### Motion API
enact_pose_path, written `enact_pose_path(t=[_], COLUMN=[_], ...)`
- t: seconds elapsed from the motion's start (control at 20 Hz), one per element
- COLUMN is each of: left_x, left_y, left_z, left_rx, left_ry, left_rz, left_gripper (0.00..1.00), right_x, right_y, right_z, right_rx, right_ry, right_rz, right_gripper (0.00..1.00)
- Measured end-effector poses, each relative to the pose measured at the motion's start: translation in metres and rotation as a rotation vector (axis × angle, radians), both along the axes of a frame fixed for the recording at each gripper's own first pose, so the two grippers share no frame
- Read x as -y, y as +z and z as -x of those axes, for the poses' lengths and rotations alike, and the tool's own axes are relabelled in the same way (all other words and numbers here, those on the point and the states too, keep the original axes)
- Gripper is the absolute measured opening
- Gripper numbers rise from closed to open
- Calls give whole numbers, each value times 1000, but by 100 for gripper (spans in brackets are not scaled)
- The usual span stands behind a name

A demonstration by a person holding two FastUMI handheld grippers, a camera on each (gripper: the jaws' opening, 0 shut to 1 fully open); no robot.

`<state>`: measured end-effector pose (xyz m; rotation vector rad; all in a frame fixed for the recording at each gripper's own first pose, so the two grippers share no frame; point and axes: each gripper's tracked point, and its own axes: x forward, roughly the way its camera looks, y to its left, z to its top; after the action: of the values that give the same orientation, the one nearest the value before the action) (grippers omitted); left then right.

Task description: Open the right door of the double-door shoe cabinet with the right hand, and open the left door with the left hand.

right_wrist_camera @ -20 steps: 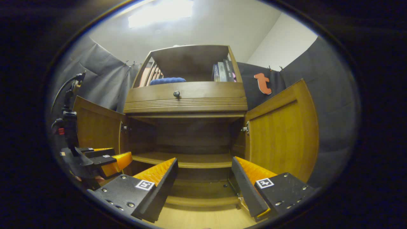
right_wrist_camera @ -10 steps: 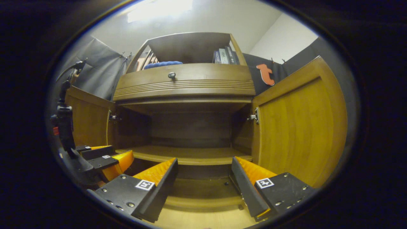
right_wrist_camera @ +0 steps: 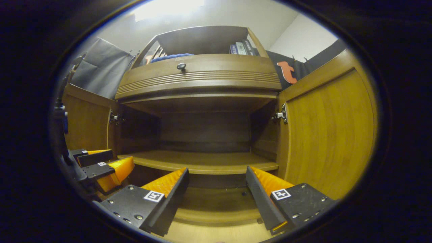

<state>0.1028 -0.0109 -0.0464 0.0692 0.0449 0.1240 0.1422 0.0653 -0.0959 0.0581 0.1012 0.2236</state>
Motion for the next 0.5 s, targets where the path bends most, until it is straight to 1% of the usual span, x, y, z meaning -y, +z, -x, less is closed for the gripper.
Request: enact_pose_path(t=[0.05,0.1,0.15,0.2,0.25,0.35,0.45,0.5], left_x=[-3,-4,-6,-8,-8,-8,-9,-7], left_y=[2,2,1,2,2,2,2,0], left_z=[1,3,2,2,3,3,4,5], left_rx=[2,0,-1,1,-1,-1,1,-3], left_ry=[0,-1,3,4,2,-2,5,3], left_rz=[6,7,8,7,6,0,-1,1], left_gripper=[92,92,92,92,92,92,92,92], right_x=[-2,-3,-3,-5,-9,-13,-15,-16], right_y=[-2,-3,-4,-2,-1,2,4,3], right_z=[2,4,8,11,14,19,23,25], right_rx=[-4,-10,-13,-13,-13,-3,9,9], right_ry=[11,13,16,26,40,62,66,72], right_rz=[1,-1,-8,-13,-12,2,9,5], right_gripper=[100,100,96,96,100,100,100,96])
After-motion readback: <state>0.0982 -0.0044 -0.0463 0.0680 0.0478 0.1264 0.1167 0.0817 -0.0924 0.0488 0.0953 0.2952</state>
